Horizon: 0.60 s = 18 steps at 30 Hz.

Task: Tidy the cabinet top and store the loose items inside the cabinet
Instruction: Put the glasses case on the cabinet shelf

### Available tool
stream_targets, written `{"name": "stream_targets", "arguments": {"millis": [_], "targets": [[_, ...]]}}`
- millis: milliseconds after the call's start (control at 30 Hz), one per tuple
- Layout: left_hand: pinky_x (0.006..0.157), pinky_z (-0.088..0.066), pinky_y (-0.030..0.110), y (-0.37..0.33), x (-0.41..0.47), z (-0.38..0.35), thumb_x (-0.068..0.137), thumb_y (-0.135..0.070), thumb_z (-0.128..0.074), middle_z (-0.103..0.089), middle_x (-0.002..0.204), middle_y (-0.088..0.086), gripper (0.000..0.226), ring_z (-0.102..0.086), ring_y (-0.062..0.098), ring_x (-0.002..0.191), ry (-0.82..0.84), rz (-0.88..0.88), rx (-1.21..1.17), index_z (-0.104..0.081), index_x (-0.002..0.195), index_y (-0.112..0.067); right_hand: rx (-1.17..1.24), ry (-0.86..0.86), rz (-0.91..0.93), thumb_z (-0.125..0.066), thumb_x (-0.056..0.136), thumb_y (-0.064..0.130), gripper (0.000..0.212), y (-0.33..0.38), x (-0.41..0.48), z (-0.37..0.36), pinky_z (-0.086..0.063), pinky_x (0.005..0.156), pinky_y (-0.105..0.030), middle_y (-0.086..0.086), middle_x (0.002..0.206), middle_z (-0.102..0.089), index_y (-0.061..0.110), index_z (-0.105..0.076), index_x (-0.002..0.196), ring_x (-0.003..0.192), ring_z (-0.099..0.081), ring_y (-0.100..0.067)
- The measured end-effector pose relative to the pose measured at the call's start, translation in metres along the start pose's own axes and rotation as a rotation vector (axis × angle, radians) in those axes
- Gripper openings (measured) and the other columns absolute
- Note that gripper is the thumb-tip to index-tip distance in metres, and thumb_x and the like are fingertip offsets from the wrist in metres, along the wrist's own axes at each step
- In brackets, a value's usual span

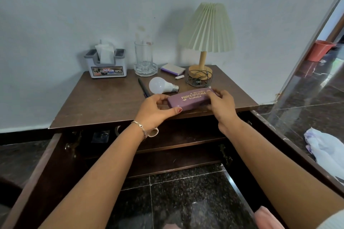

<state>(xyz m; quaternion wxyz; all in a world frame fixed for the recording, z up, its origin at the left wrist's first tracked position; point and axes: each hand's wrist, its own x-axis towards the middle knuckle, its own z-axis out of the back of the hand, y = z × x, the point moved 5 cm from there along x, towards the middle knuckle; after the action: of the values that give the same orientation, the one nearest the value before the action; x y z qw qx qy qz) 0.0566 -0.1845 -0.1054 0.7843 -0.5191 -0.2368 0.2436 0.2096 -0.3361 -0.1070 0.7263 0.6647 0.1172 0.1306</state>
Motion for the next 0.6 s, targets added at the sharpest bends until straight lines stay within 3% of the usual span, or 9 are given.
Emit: {"name": "stream_targets", "arguments": {"millis": [100, 167, 267, 367, 500, 600], "targets": [[0.087, -0.053, 0.029, 0.002, -0.026, 0.006, 0.06, -0.036, -0.086, -0.07, 0.106, -0.004, 0.053, -0.065, 0.011, 0.1, 0.076, 0.021, -0.16, -0.065, 0.108, -0.024, 0.193, 0.103, -0.146, -0.062, 0.091, 0.026, 0.025, -0.008, -0.018, 0.013, -0.057, 0.061, -0.022, -0.006, 0.111, -0.062, 0.017, -0.058, 0.114, 0.098, -0.063, -0.015], [0.076, -0.054, 0.026, 0.004, -0.044, 0.003, 0.054, -0.04, -0.086, -0.07, 0.107, -0.002, 0.062, -0.069, 0.011, 0.089, 0.146, 0.056, -0.264, -0.064, 0.11, -0.024, 0.283, 0.222, -0.267, -0.068, 0.087, 0.028, 0.022, -0.016, -0.029, 0.02, -0.054, 0.054, -0.021, -0.005, 0.098, -0.065, 0.016, -0.06, 0.104, 0.082, -0.065, -0.015], [0.071, -0.055, 0.025, 0.018, -0.065, -0.008, 0.053, -0.038, -0.084, -0.068, 0.109, -0.002, 0.066, -0.07, 0.014, 0.084, 0.199, 0.111, -0.351, -0.06, 0.113, -0.023, 0.251, 0.426, -0.341, -0.071, 0.082, 0.028, 0.023, -0.027, -0.039, 0.03, -0.055, 0.054, -0.023, -0.004, 0.087, -0.065, 0.015, -0.061, 0.099, 0.066, -0.067, -0.011], [0.068, -0.056, 0.022, 0.04, -0.077, -0.022, 0.059, -0.027, -0.081, -0.069, 0.109, 0.003, 0.06, -0.07, 0.015, 0.083, 0.242, 0.174, -0.42, -0.059, 0.115, -0.018, 0.144, 0.55, -0.387, -0.075, 0.073, 0.028, 0.035, -0.044, -0.045, 0.039, -0.057, 0.057, -0.022, -0.007, 0.09, -0.071, 0.014, -0.065, 0.103, 0.072, -0.071, -0.015], [0.065, -0.056, 0.02, 0.08, -0.079, -0.039, 0.062, -0.019, -0.079, -0.07, 0.104, 0.006, 0.058, -0.069, 0.013, 0.08, 0.211, 0.28, -0.482, -0.059, 0.116, -0.014, 0.084, 0.591, -0.412, -0.078, 0.066, 0.014, 0.054, -0.078, -0.042, 0.04, -0.06, 0.068, -0.024, -0.011, 0.105, -0.071, 0.012, -0.062, 0.117, 0.085, -0.072, -0.022], [0.061, -0.054, 0.017, 0.109, -0.07, -0.052, 0.077, -0.013, -0.073, -0.071, 0.097, 0.002, 0.042, -0.069, 0.01, 0.076, 0.151, 0.323, -0.476, -0.059, 0.116, -0.017, 0.07, 0.553, -0.408, -0.074, 0.072, -0.002, 0.052, -0.105, -0.029, 0.029, -0.06, 0.067, -0.024, -0.014, 0.105, -0.068, 0.01, -0.059, 0.121, 0.082, -0.073, -0.023]]}}
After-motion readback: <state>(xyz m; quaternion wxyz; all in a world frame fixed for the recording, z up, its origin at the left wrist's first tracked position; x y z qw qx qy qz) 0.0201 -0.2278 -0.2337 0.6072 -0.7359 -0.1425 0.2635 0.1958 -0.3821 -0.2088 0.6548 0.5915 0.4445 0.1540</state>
